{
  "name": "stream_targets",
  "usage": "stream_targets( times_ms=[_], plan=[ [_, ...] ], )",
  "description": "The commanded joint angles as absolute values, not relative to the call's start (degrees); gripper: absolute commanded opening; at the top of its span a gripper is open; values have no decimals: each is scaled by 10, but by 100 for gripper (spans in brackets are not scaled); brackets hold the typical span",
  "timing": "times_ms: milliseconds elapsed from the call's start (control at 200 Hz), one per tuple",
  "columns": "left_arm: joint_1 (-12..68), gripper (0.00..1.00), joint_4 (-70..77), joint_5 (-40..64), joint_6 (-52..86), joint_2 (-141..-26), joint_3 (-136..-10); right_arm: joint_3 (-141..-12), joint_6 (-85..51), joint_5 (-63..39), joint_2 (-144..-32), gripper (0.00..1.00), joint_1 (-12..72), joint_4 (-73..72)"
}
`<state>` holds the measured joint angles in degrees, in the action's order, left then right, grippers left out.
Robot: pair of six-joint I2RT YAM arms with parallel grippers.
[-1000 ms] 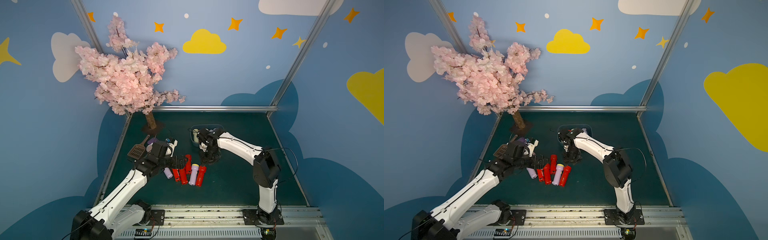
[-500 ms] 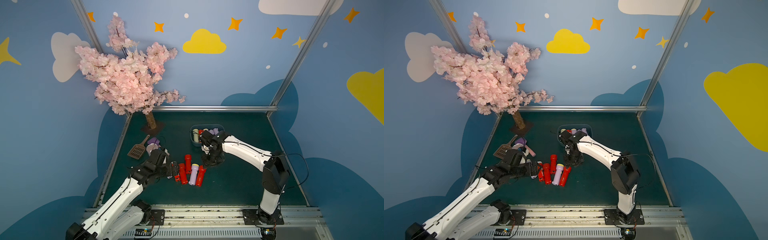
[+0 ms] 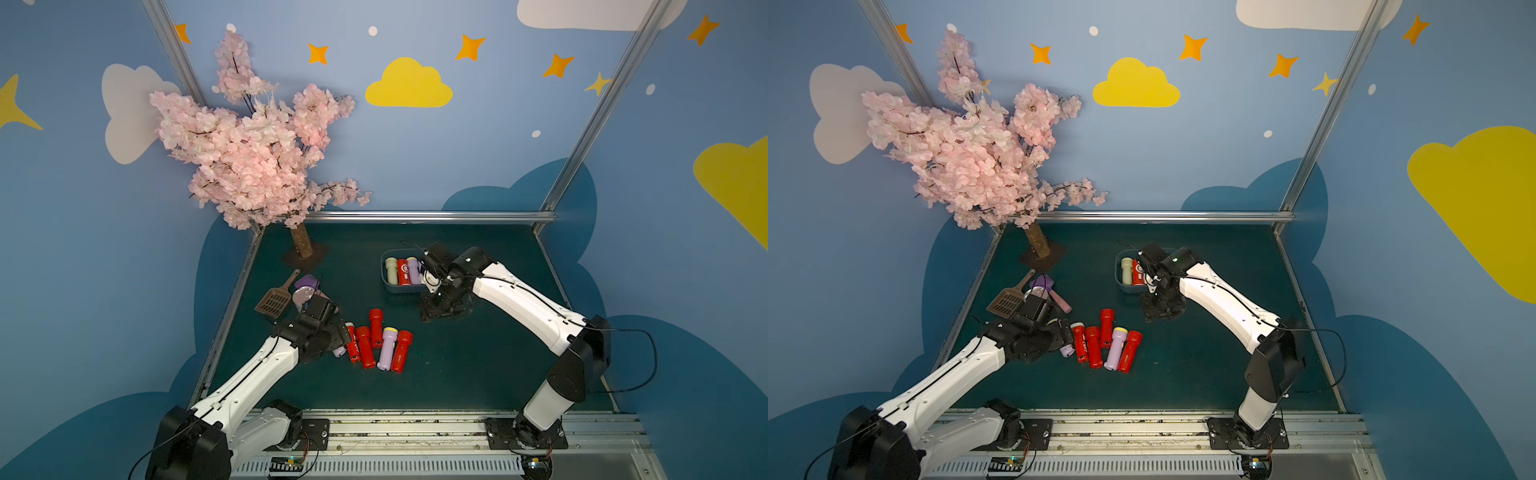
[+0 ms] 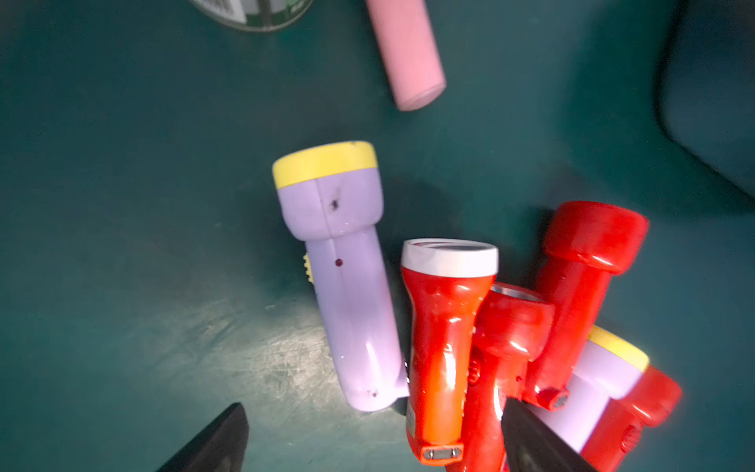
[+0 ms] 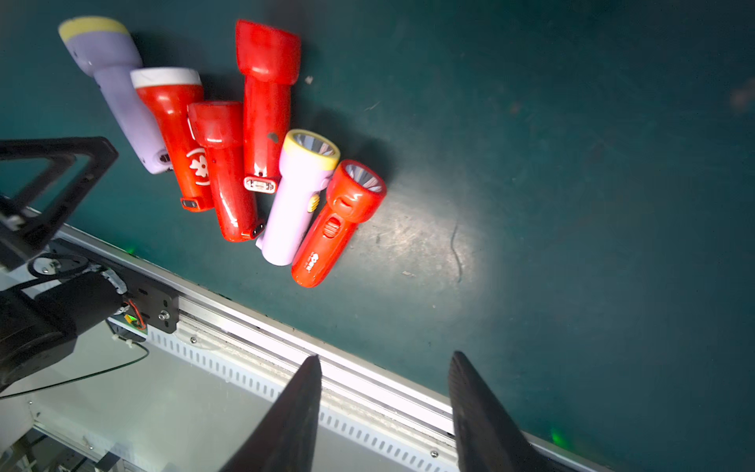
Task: Put the flashlights into the storage boxes
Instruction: Pick up the flashlight from the center of the board.
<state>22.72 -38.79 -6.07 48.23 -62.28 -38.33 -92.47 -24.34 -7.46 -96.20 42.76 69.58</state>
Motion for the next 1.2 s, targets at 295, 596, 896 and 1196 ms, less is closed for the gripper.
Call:
stream_targets(
  times_ms=[295,596,896,1196],
  plan=[
    [209,86,-396,-76,532,-706,-394,-914,-199,-95,-931,51,381,696],
    [209,76,-371,-62,564,-754,-400,-898,-176,-106,-932,51,354,675],
    [209,69,-350,-66,573,-776,-398,-875,-159,-125,-920,51,329,670],
    [209,55,-366,-90,552,-810,-430,-890,-138,-142,-934,51,318,675]
  ],
)
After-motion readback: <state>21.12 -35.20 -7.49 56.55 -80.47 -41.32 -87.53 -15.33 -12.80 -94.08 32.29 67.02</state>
